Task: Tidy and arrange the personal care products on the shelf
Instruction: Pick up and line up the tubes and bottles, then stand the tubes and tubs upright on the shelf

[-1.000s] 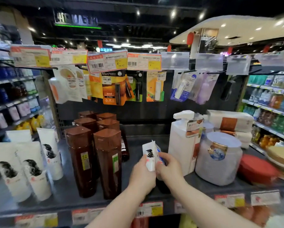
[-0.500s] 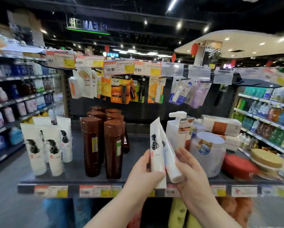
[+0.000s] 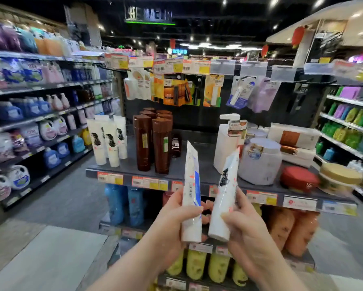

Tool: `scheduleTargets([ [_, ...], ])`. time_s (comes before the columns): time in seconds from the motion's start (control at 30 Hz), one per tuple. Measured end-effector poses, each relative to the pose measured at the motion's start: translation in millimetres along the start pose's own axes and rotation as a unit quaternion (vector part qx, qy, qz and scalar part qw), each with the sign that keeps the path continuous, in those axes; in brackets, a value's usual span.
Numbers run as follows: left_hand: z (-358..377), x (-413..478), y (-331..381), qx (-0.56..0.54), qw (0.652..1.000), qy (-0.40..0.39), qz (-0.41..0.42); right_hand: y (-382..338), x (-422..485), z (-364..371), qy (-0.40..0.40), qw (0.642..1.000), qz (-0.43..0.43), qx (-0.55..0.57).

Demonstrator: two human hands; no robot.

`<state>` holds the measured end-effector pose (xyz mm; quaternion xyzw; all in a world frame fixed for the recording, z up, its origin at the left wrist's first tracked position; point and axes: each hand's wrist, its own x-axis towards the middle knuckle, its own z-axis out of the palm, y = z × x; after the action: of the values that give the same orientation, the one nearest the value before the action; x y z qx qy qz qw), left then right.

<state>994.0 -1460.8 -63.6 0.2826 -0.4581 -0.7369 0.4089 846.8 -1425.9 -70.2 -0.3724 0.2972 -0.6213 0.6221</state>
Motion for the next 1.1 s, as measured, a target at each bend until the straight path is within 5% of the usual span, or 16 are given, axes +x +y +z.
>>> scheduleTargets([
  [0.17, -27, -48, 2, 0.004, 0.998, 0.064, -0.008, 26, -15, 30, -0.064, 0.998, 0.029, 0.004],
  [0.4, -83, -100, 26, -0.093, 0.99, 0.107, -0.022, 64, -4, 107, 0.015, 0.994, 0.111, -0.011],
  [0.83, -302, -240, 128, -0.118, 0.975, 0.173, 0.076, 209, 59, 345, -0.105, 0.99, 0.095, -0.024],
  [1.1, -368, -250, 155, -0.16, 0.961, 0.197, 0.113, 240, 90, 404, -0.12, 0.986, 0.103, -0.055],
])
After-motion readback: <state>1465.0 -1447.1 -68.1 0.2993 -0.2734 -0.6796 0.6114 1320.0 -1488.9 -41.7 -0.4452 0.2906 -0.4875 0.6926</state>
